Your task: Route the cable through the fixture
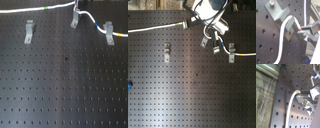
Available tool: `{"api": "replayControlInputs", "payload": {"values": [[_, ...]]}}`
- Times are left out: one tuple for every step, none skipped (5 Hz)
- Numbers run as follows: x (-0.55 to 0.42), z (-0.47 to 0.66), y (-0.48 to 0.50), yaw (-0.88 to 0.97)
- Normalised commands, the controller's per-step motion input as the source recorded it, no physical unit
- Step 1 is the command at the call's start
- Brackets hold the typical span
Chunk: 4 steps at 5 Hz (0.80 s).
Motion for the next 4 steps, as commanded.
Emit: {"api": "replayControlInputs", "payload": {"values": [[-0.059, 0.02, -0.002, 0.0], [-0.2, 0.0, 0.044, -0.06], [-0.15, -0.17, -0.081, -0.15], [0.057, -0.14, 0.099, 0.0]]}}
